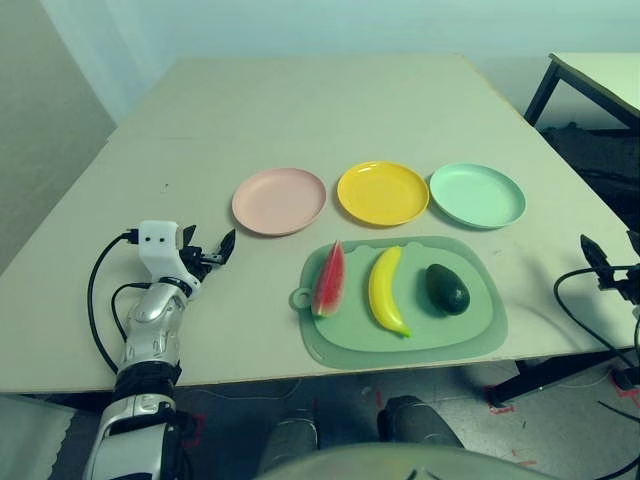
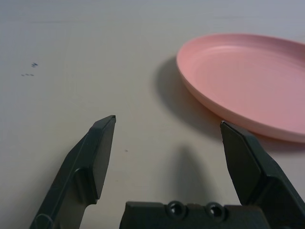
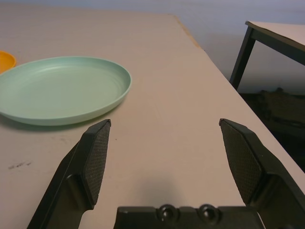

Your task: Place the fruits into color-matched plates.

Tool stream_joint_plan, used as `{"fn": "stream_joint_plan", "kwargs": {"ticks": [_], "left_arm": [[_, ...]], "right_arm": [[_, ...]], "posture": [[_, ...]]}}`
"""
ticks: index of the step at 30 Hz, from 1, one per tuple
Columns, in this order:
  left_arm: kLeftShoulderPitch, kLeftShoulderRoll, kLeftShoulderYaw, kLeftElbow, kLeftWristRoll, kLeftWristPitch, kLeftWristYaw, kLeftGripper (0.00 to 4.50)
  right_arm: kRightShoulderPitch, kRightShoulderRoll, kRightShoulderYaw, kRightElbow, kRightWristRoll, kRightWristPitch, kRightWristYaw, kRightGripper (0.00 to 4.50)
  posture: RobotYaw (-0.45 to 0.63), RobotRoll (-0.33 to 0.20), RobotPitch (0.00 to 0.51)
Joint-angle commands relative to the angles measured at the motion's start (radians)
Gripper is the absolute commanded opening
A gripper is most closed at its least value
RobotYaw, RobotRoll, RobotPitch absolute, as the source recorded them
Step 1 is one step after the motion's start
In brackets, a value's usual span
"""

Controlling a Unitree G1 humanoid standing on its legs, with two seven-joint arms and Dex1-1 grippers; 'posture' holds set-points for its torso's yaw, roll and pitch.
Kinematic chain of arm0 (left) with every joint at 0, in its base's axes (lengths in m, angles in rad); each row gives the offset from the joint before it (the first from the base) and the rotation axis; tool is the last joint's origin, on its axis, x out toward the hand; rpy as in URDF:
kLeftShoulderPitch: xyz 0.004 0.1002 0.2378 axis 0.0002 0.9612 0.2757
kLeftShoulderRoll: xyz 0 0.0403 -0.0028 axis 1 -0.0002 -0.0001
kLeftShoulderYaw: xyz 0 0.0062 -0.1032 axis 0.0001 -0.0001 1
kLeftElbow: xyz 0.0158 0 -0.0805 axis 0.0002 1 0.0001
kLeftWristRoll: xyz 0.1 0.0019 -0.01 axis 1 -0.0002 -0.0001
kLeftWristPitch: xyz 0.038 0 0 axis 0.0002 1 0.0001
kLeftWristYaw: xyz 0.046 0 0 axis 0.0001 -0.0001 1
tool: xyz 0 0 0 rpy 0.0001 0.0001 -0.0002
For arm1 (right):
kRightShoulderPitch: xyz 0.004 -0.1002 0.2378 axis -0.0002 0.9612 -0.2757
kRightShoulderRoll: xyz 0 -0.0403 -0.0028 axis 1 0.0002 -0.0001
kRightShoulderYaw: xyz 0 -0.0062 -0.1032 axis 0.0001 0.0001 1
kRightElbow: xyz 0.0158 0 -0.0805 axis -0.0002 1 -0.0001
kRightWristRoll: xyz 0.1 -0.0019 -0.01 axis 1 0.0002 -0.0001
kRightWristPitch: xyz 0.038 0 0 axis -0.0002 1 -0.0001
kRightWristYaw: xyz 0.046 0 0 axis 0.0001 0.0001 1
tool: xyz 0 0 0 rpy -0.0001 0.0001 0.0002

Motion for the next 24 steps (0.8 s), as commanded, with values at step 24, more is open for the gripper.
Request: {"fn": "stream_joint_plan", "kwargs": {"ticks": [24], "left_arm": [[0.031, 0.251, 0.035, -0.135, -0.304, 0.172, -0.742, 4.46]], "right_arm": [[0.042, 0.049, 0.037, -0.086, -0.008, 0.017, 0.028, 4.50]], "posture": [[-0.19, 0.000, 0.041]]}}
